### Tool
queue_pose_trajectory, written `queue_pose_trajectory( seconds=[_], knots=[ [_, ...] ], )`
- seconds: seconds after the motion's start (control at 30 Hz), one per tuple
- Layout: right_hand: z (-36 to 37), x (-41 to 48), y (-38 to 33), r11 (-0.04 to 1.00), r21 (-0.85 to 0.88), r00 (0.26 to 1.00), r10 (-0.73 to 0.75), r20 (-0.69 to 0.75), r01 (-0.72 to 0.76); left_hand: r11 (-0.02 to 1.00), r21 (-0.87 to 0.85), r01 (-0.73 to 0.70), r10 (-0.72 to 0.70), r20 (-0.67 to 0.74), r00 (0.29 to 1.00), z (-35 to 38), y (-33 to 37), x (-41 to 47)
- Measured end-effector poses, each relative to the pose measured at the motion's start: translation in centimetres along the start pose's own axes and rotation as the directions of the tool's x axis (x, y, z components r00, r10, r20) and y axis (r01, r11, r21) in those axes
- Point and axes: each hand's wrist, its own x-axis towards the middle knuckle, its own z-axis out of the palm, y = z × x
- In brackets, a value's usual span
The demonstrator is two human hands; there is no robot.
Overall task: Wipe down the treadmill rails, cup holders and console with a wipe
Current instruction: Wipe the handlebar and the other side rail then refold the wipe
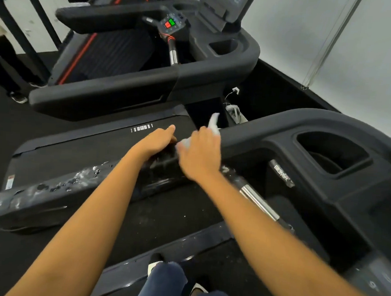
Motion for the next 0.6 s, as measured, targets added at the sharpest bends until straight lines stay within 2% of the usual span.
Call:
queue_pose_trajectory(
  seconds=[0.07, 0.13, 0.2, 0.23, 0.33, 0.4, 0.43, 0.47, 0.53, 0.6],
  knots=[
    [0.2, -2.4, -1.8, 0.988, 0.063, 0.989, -0.143, 0.030, 0.141, 0.998, -0.058, -0.009, 0.009, 0.005, 1.000, 0.0, -0.2, 0.2],
    [-1.1, -2.1, 0.2, 0.952, 0.095, 0.951, -0.299, 0.073, 0.292, 0.998, -0.060, -0.018, 0.017, -0.012, 1.000, 0.0, -0.7, 0.4],
    [-2.2, -0.7, 3.0, 0.929, 0.103, 0.930, -0.362, 0.060, 0.355, 1.000, -0.026, -0.017, 0.016, -0.040, 0.999, 0.1, -1.2, 0.6],
    [-2.5, 0.5, 4.8, 0.950, 0.100, 0.953, -0.301, 0.029, 0.296, 1.000, -0.008, -0.022, 0.021, -0.055, 0.998, 0.2, -1.3, 0.5],
    [-2.0, 3.6, 9.1, 0.999, -0.034, 1.000, 0.013, -0.014, -0.014, 0.996, 0.061, -0.066, 0.073, -0.105, 0.992, 0.5, -1.3, 0.0],
    [-0.5, 3.4, 7.5, 0.984, -0.066, 0.986, 0.162, -0.023, -0.164, 0.991, 0.107, -0.086, 0.099, -0.129, 0.987, 0.7, -1.2, -0.1],
    [0.2, 2.7, 5.7, 0.982, -0.041, 0.982, 0.182, -0.055, -0.184, 0.987, 0.131, -0.089, 0.108, -0.143, 0.984, 0.8, -1.1, 0.0],
    [0.6, 1.5, 3.5, 0.986, 0.004, 0.982, 0.168, -0.088, -0.168, 0.984, 0.156, -0.092, 0.116, -0.156, 0.981, 0.9, -1.0, -0.1],
    [1.6, -1.1, 1.2, 0.998, 0.062, 0.990, 0.039, -0.137, -0.031, 0.979, 0.181, -0.094, 0.124, -0.161, 0.979, 1.1, -1.0, 0.0],
    [1.0, -1.6, 2.3, 0.983, 0.141, 0.982, -0.095, -0.162, 0.118, 0.976, 0.193, -0.103, 0.132, -0.148, 0.980, 1.1, -1.2, 0.1]
  ],
)
